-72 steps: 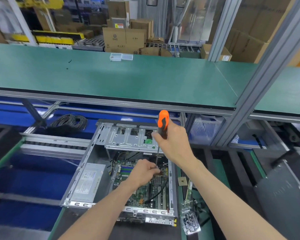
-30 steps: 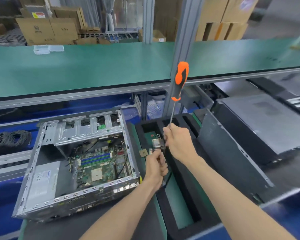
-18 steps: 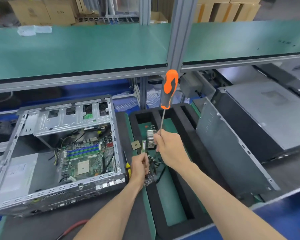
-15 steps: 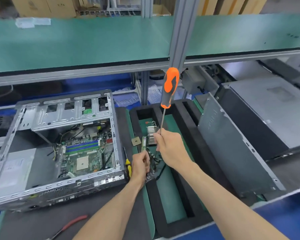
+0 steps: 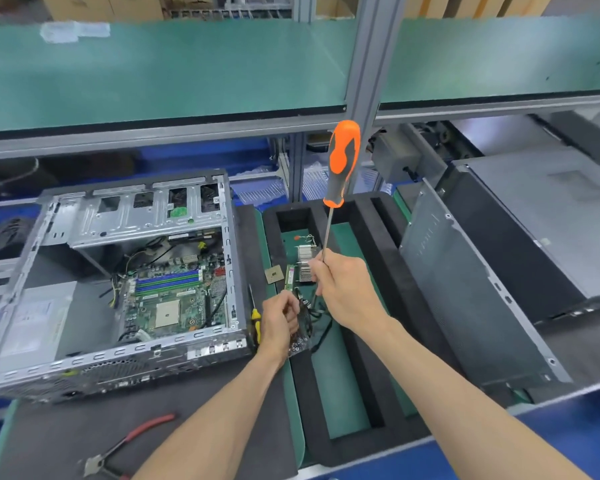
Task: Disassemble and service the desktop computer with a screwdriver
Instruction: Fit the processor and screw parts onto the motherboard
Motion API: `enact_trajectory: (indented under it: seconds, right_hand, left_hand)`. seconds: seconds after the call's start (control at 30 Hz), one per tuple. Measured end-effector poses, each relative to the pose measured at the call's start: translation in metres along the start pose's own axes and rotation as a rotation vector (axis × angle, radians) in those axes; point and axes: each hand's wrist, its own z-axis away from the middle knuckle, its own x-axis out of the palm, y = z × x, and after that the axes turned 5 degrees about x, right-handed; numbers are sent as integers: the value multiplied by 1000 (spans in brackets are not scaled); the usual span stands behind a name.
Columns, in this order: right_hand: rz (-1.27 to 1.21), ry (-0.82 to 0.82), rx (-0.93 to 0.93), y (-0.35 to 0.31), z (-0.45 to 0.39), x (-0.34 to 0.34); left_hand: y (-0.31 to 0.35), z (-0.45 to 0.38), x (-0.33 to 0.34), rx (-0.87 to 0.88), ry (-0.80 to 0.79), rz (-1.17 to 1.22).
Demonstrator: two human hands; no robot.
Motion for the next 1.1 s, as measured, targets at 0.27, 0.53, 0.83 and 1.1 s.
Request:
enact_trajectory:
  seconds: [0.27, 0.53, 0.83, 1.1]
  right_hand:
    - [-46, 13, -47, -26, -14, -20]
    - [-81, -14, -134, -60, -37, -29]
    - [-159, -242, -266, -122, -58, 6]
    - [-192, -349, -325, -180, -89, 62]
  left_hand:
    - [45, 17, 18, 3, -37, -217]
    - [110, 15, -1, 295, -43, -571]
    - [157, 6, -80, 435, -119, -521]
    - [158, -9, -164, 327, 26, -566]
